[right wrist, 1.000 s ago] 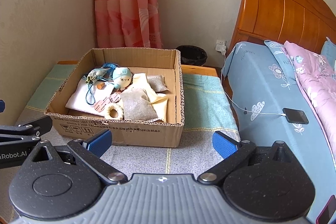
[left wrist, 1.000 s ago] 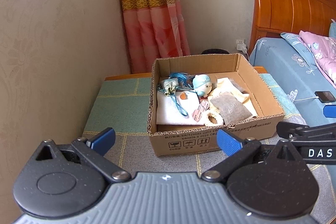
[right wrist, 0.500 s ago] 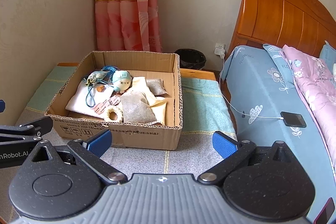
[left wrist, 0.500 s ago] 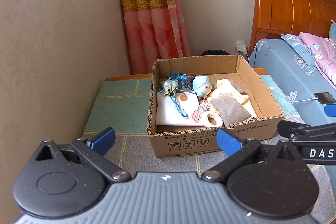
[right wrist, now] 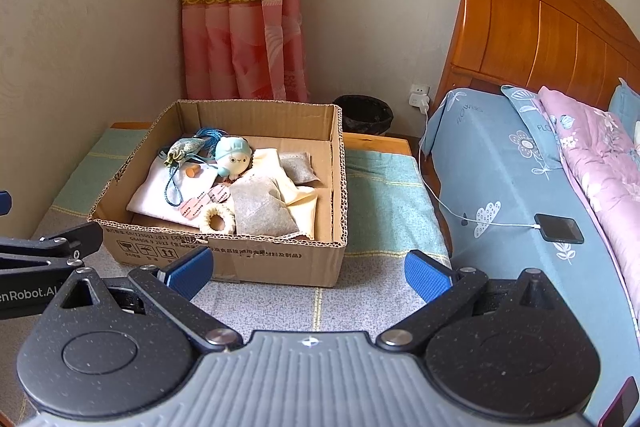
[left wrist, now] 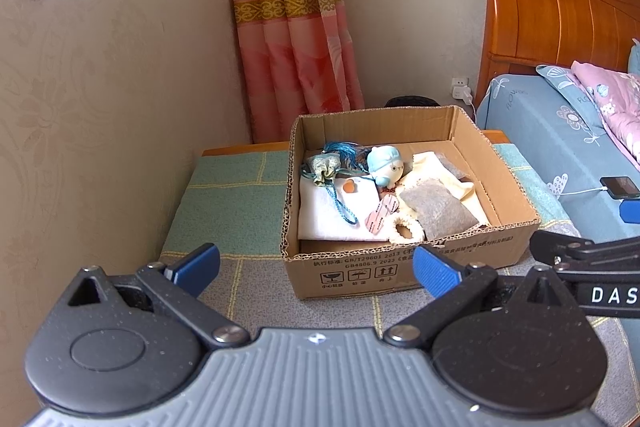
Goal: Organize soft objects
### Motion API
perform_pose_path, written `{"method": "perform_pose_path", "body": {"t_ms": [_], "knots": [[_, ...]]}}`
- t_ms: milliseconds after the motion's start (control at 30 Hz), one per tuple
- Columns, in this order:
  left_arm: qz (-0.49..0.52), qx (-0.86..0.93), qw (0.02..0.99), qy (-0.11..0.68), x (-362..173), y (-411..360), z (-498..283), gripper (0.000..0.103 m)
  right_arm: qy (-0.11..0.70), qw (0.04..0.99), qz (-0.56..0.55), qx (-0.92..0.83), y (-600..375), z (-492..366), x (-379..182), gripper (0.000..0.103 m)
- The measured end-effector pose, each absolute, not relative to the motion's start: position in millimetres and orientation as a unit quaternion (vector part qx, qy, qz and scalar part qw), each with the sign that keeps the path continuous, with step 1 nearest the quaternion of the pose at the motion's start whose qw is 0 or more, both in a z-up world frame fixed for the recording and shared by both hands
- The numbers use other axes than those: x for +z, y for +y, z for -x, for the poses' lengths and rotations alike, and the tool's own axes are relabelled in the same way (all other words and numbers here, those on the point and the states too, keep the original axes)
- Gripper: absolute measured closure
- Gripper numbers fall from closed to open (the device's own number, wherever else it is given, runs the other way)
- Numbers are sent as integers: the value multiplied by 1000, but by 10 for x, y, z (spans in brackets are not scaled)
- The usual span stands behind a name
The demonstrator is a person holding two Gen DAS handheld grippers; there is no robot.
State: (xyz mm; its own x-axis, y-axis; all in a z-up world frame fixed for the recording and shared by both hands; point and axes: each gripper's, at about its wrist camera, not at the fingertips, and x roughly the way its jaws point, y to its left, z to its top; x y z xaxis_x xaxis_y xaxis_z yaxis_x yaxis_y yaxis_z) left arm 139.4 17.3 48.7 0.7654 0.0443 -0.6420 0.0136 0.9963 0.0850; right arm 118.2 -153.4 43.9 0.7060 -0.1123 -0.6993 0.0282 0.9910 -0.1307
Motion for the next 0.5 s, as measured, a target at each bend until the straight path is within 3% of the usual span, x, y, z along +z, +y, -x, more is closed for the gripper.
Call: {"method": "perform_pose_path", "body": {"t_ms": [500], "knots": [[-44,11,939,341,503,156,-1372,1,380,923,53,-39,-1557,-1155,461,0]]}}
